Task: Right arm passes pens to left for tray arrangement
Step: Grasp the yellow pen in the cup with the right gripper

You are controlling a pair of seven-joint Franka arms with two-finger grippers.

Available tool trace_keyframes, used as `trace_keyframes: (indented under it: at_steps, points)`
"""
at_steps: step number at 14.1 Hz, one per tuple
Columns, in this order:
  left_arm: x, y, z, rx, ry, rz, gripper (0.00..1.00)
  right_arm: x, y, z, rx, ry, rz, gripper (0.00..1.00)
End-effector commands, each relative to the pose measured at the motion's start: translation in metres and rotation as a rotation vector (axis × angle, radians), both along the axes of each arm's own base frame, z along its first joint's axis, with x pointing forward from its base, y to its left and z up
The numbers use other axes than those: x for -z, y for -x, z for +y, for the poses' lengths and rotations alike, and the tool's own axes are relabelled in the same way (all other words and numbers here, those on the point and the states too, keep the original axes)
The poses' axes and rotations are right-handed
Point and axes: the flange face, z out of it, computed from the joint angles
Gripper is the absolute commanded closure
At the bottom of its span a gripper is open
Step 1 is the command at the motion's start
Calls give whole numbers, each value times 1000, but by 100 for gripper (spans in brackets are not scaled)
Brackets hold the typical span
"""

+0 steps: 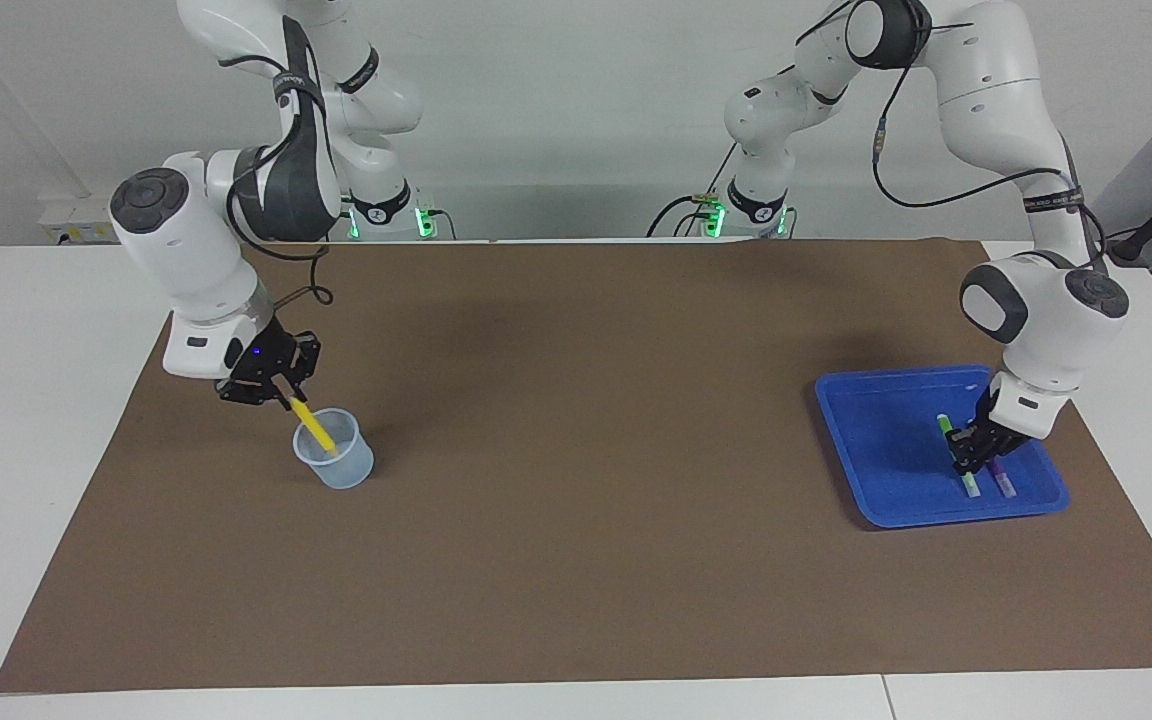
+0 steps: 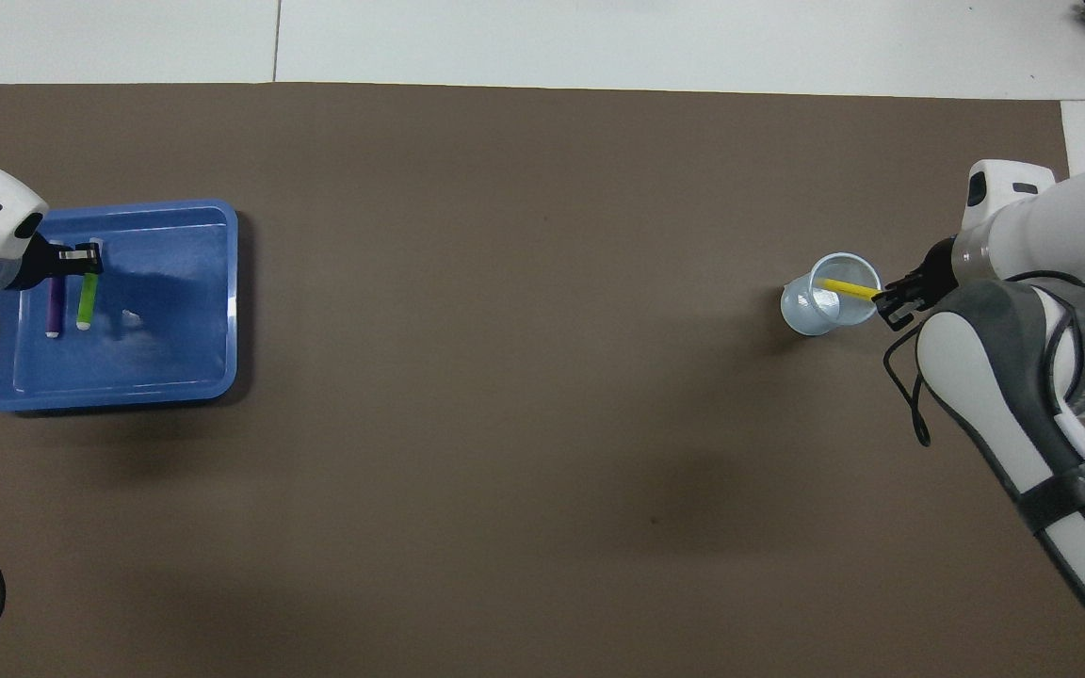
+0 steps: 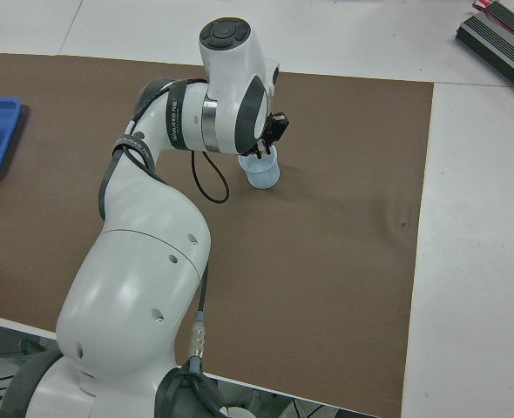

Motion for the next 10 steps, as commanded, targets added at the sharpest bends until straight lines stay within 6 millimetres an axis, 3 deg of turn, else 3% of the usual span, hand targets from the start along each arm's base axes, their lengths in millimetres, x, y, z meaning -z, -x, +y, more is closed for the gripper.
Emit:
trace_keyframes:
  at_steps: [1, 2, 3, 6, 8, 9, 10]
  points:
    - [6, 10, -5, 10, 13, 6, 73, -29, 3, 1, 25, 9, 35, 93]
    - [6, 11, -3, 7, 13, 10, 69, -40, 7, 1, 27, 5, 46, 93]
    - [8, 12, -4, 9, 14, 14, 58, -49, 11, 0, 30, 5, 53, 93]
    - [1, 8, -8, 3, 18, 30, 57, -82, 30, 3, 48, -9, 73, 93]
    - [-17, 2, -8, 1, 22, 54, 53, -105, 34, 12, 85, -85, 77, 93]
    - [-36, -1, -7, -4, 21, 63, 53, -114, 32, 19, 121, -128, 74, 93]
    - [-49, -4, -5, -4, 23, 77, 53, -115, 30, 24, 171, -158, 74, 93]
